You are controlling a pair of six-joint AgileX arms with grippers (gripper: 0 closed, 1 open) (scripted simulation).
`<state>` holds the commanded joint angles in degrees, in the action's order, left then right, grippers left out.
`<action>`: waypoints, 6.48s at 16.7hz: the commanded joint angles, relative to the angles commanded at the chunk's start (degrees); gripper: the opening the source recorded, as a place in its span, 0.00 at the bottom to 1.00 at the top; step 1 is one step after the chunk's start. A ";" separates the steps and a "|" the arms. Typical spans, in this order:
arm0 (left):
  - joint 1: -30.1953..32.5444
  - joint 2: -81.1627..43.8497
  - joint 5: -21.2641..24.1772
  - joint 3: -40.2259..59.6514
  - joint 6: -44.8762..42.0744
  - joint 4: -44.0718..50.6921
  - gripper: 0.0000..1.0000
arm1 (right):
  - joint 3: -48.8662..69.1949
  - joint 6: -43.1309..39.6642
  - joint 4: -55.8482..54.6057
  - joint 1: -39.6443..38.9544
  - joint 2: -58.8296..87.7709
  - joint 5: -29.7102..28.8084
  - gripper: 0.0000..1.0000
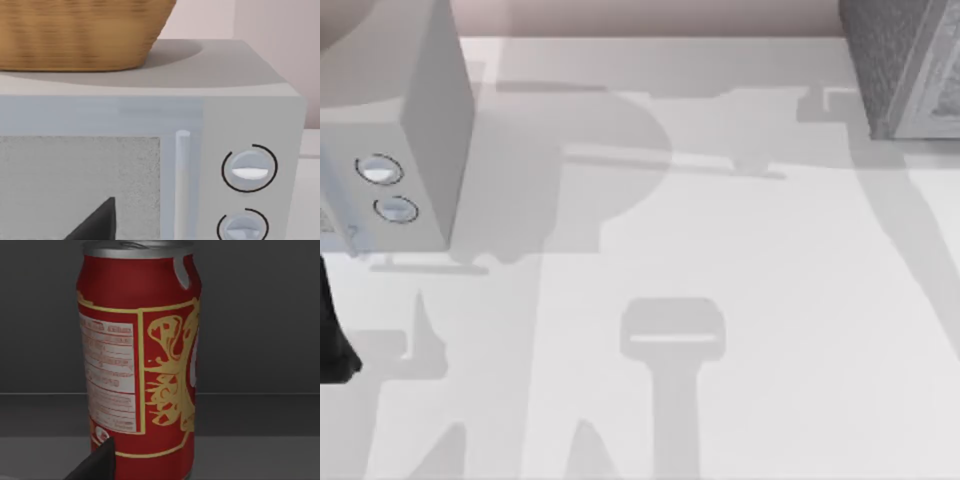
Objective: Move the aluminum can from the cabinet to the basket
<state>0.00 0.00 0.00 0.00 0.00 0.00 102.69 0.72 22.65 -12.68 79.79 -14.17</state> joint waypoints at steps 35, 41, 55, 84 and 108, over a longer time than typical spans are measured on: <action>0.00 0.00 0.00 0.00 0.00 0.00 1.00 | 20.32 -0.07 -1.22 -2.33 21.38 -2.58 0.17; 0.00 0.00 0.00 0.00 0.00 0.00 1.00 | 20.32 -0.07 -1.22 -2.33 21.38 -2.58 0.00; 0.00 0.00 0.00 0.00 0.00 0.00 1.00 | 17.95 0.03 14.24 -13.88 2.91 -14.71 0.00; 0.00 0.00 0.00 0.00 0.00 0.00 1.00 | -78.76 -0.64 -12.89 5.53 -61.34 6.64 0.00; 0.00 0.00 0.00 0.00 0.00 0.00 1.00 | -83.37 -0.17 -37.30 1.27 -47.46 2.58 0.00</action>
<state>0.00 0.00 0.00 0.00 0.00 0.00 19.33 0.55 -14.65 -11.41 32.33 -11.59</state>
